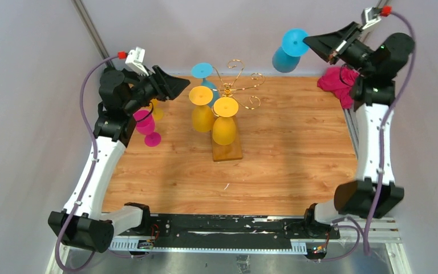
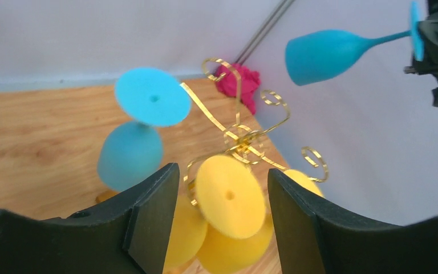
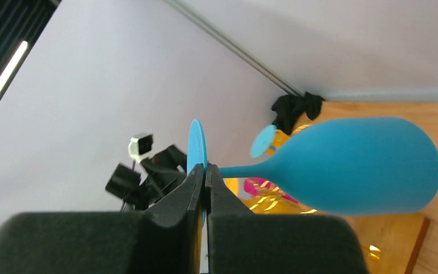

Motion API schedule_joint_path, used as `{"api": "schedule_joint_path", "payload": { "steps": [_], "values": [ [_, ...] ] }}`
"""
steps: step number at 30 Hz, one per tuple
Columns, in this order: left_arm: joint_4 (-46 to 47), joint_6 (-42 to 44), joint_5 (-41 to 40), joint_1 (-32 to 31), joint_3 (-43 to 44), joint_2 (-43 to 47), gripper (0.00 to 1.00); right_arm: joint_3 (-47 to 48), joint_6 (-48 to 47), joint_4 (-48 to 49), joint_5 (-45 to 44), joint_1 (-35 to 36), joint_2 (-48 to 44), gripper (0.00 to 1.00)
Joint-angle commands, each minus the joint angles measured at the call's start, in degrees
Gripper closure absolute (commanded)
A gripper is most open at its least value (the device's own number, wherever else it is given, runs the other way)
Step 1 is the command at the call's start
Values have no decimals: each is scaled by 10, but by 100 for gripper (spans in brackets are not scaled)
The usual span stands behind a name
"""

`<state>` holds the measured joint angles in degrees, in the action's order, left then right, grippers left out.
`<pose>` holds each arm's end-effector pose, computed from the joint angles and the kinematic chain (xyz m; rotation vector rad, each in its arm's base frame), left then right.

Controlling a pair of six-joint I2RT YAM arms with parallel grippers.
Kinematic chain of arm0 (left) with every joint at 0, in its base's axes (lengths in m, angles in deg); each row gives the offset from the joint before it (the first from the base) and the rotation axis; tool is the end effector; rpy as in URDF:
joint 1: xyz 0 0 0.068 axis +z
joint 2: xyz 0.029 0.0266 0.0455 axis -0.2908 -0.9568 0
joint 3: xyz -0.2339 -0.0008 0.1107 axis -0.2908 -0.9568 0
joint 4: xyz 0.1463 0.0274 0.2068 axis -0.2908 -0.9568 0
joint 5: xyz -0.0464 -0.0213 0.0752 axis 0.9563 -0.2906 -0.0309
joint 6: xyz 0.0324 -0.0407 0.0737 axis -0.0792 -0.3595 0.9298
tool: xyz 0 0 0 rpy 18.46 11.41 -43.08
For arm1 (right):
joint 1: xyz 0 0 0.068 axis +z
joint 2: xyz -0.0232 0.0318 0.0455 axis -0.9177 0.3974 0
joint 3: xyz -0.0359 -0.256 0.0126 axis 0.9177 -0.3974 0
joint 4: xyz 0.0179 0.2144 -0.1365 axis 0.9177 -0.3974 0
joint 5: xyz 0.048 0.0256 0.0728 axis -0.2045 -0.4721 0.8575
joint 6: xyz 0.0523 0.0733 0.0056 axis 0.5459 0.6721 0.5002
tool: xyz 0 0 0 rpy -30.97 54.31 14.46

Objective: Take the wine glass off the wine glass rack

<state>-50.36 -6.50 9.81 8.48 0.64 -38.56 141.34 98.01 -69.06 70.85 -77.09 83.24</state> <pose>0.2790 -0.0837 0.4213 0.0804 1.6622 -1.0006 0.3439 0.0053 0.5036 0.0580 1.5505 1.4445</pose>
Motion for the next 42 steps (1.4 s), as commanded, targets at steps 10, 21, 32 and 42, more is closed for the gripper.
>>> {"api": "schedule_joint_path", "payload": {
  "steps": [10,21,32,42],
  "values": [
    [317,-126,156,-39,28,-35,26,45,148,234,30,87,-172,100],
    [959,-556,202,-41,-19,-172,23,53,228,398,10,229,-85,100],
    [958,-559,200,-43,-21,-177,22,77,206,385,9,297,-32,100],
    [958,-557,179,-46,-28,-175,22,31,230,434,0,344,-10,100]
  ]
}}
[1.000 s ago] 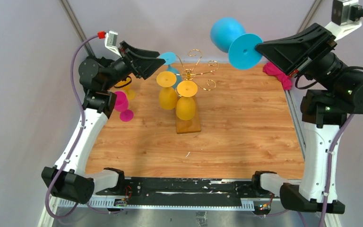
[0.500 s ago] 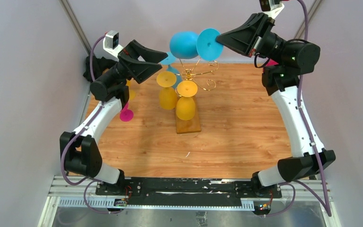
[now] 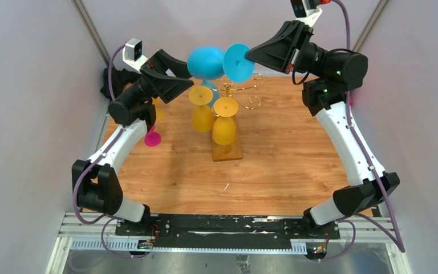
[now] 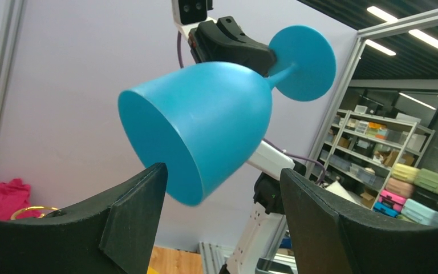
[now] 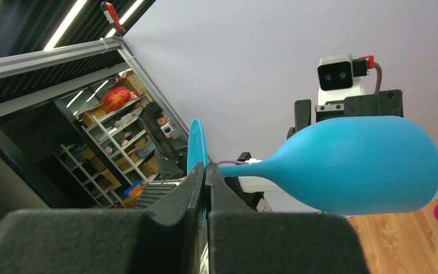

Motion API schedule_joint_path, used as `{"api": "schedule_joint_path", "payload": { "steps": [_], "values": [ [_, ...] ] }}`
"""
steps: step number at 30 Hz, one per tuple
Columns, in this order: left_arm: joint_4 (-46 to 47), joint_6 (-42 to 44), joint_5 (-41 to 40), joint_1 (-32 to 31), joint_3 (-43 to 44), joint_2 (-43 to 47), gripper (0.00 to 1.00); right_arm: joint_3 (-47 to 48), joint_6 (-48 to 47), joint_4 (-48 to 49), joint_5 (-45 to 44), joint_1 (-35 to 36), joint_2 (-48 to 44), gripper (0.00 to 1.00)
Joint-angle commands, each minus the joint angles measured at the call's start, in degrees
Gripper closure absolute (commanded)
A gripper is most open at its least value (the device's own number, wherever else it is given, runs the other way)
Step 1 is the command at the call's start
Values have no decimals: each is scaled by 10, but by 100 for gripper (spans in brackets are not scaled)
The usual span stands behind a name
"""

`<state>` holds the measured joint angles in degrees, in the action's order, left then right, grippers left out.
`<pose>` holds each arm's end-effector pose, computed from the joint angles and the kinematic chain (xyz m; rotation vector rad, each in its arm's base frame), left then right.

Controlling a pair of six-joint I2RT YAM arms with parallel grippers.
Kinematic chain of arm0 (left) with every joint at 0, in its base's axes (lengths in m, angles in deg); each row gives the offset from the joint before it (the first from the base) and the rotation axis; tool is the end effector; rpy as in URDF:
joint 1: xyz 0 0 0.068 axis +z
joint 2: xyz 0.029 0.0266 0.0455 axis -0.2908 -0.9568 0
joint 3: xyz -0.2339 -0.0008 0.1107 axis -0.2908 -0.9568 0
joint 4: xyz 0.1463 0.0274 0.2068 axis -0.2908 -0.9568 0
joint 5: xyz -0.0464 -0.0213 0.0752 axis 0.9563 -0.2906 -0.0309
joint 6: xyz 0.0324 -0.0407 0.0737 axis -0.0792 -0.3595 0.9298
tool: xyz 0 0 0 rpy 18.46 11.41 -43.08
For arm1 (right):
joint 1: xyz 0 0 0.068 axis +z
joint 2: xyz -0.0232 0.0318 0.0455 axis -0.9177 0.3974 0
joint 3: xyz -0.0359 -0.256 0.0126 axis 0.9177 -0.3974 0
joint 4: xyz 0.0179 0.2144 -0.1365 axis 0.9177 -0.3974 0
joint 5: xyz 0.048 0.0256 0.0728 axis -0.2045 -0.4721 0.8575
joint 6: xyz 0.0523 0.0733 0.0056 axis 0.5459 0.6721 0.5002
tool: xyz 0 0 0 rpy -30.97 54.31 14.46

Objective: Take the wine glass off the wine glass rack

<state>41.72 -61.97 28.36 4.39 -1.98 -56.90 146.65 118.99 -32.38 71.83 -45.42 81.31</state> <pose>0.2569 -0.1201 0.4742 0.5597 0.9062 -1.7824 0.2130 0.1561 0.5945 -0.7066 1.1016 1.9522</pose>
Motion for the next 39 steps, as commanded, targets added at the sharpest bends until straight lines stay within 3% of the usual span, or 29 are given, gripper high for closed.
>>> {"api": "schedule_joint_path", "payload": {
  "steps": [1,5,9,15,20,24,27,31,35,37,39],
  "values": [
    [37,0,-9,-8,2,14,22,-30,35,93,-12,32,15,100],
    [37,2,-13,-17,1,44,25,-44,101,196,-24,40,51,100],
    [38,7,-22,-19,-18,83,34,-24,183,310,-41,44,99,100],
    [37,9,-31,-20,-49,127,68,-33,213,351,-54,48,125,100],
    [37,6,-33,-20,-62,132,83,-48,214,358,-50,48,111,100],
    [37,2,-39,-20,-63,121,100,-55,203,339,-34,49,98,98],
    [37,-1,-55,-18,-67,119,100,-68,189,324,-27,48,85,82],
    [18,10,-74,-7,-73,144,100,-81,167,305,-19,45,67,41],
    [-147,113,-79,14,-67,217,100,-103,142,271,-12,25,39,16],
    [-348,240,-95,19,-38,268,100,-127,130,252,-12,6,21,10],
    [-666,425,-165,19,36,313,100,-160,116,232,-10,-23,0,8]
  ]
}}
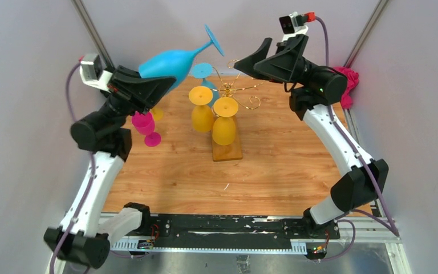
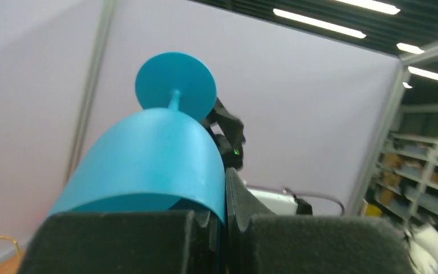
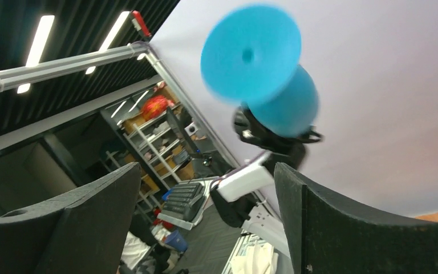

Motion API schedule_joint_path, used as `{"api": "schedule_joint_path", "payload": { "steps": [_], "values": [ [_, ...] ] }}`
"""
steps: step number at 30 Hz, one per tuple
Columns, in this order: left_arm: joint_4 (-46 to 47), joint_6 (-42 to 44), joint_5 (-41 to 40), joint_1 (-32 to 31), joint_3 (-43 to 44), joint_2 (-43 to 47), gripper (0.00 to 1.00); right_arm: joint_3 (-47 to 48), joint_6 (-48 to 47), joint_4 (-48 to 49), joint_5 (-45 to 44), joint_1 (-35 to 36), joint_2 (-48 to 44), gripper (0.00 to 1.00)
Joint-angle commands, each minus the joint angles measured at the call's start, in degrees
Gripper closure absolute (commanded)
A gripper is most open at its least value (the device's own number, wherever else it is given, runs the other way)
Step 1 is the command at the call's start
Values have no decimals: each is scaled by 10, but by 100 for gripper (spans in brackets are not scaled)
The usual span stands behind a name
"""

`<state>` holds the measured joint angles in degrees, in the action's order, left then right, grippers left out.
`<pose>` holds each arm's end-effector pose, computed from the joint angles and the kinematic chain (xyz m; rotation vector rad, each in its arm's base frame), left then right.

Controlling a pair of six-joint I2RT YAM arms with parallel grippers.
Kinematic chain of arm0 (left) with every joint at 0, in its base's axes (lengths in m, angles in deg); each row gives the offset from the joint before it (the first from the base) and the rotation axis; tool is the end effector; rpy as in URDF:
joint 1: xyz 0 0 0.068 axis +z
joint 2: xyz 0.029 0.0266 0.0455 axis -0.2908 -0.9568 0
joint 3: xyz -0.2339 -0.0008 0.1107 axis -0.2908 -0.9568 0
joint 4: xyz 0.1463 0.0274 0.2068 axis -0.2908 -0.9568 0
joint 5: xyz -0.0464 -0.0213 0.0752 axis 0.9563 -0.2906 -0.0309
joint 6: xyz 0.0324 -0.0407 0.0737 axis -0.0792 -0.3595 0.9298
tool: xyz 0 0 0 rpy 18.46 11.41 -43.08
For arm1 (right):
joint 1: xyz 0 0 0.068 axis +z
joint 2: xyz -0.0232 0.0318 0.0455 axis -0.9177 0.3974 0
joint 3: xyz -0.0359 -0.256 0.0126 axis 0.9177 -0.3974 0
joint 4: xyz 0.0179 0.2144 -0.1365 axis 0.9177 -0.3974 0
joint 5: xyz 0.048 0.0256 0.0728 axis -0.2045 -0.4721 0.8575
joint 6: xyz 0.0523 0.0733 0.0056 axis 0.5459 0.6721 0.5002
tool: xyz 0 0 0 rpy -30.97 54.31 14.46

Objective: Take the wine glass off the wine glass rack

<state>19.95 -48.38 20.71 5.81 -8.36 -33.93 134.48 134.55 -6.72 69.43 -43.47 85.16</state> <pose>0.1738 -0.0893 0.5163 0.4447 0.8168 -1.5787 0.2328 0.1720 0.5428 -0.6941 1.0611 2.1601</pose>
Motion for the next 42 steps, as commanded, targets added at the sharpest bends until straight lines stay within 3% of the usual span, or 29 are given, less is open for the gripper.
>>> {"api": "schedule_joint_path", "payload": {
  "steps": [1,3,5,8,15,19,30,31,36,42],
  "values": [
    [-569,363,-145,5,127,89,100,-53,-46,-34,16,-55,-49,8],
    [-799,451,-268,5,232,78,100,-80,-60,-53,20,-82,-70,7],
    [-948,522,-375,5,330,39,100,-101,-83,-84,30,-105,-96,7],
    [-1125,552,-521,5,436,-24,100,-115,-149,-172,49,-129,-127,8],
    [-1325,549,-724,5,506,-99,100,-110,-354,-447,62,-158,-192,8],
    [-1359,520,-671,5,469,-83,100,-102,-429,-549,59,-167,-207,8],
    [-1374,470,-515,5,262,66,100,-133,-430,-552,76,-174,-218,9],
    [-1377,464,-495,5,200,90,100,-136,-433,-556,78,-174,-224,9],
    [-1376,454,-491,4,89,118,100,-153,-439,-568,77,-174,-238,9],
    [-1373,465,-518,2,33,101,100,-178,-439,-571,77,-174,-243,9]
  ]
}}
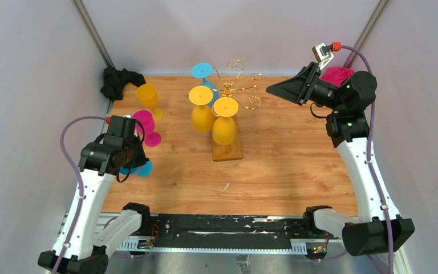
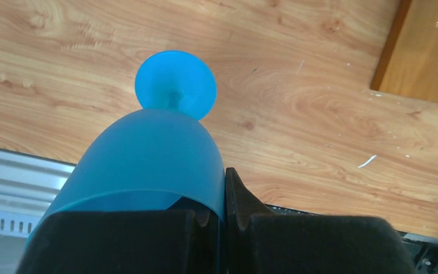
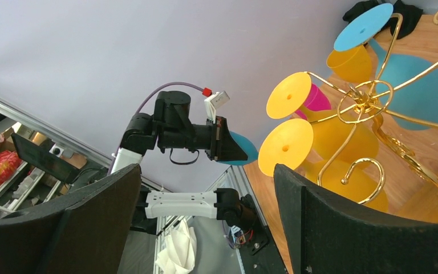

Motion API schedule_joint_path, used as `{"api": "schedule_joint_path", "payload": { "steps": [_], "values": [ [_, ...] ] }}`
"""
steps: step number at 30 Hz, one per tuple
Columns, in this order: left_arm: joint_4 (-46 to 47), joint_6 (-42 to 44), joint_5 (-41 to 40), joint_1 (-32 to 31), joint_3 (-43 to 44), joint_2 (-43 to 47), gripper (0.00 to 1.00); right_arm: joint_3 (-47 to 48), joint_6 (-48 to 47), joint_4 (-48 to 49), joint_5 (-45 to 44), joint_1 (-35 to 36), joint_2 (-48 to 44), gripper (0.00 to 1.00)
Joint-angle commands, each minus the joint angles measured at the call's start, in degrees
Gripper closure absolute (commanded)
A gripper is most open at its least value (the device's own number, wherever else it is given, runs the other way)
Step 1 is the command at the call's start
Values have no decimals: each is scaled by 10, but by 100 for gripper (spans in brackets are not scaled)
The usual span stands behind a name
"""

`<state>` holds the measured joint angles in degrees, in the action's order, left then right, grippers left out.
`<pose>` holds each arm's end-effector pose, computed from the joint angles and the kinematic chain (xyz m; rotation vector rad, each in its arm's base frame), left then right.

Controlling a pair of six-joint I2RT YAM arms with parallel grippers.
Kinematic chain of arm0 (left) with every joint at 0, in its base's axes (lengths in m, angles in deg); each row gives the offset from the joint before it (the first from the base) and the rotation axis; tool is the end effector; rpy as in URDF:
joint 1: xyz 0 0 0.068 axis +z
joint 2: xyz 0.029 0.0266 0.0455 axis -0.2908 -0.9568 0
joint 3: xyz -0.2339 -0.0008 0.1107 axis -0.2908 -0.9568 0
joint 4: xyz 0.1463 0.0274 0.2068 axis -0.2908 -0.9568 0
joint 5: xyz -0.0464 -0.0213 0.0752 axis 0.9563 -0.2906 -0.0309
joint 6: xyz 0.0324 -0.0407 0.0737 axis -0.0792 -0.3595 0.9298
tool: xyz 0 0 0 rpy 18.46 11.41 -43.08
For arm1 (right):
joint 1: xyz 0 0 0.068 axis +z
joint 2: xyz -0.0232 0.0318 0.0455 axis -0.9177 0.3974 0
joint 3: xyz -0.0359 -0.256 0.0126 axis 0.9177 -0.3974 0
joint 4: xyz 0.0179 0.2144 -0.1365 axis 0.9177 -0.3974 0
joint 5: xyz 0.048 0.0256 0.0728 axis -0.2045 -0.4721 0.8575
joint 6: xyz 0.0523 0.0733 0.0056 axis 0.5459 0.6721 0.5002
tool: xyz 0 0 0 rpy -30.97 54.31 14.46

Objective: Take the wine glass off the wine glass rack

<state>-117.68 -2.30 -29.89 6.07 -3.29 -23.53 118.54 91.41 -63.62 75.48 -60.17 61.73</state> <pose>0.1551 -0.0177 0.3014 -0.4781 2.4944 -0.0946 0.2315 0.0977 0.4806 -0.3959 1.5341 1.5964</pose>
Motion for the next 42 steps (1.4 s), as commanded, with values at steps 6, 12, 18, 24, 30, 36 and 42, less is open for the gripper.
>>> {"api": "schedule_joint_path", "payload": {
  "steps": [6,12,18,24,30,36,42],
  "values": [
    [49,15,-22,-1,-62,-32,100,-38,-5,7,18,-7,-8,9],
    [132,10,26,-2,-126,-71,100,-49,-7,5,19,-7,-6,10],
    [154,16,24,-2,-150,-87,100,-48,-9,2,18,-7,1,10],
    [155,18,14,-1,-155,-104,99,-52,-11,-3,16,-7,0,10],
    [153,17,19,-2,-155,-111,78,-52,-12,-9,16,-7,1,6],
    [133,13,1,-2,-124,-93,68,-54,-15,-9,18,-7,-1,4],
    [67,23,-15,-2,-34,-79,67,-52,-11,-8,19,-7,1,4]
  ]
}}
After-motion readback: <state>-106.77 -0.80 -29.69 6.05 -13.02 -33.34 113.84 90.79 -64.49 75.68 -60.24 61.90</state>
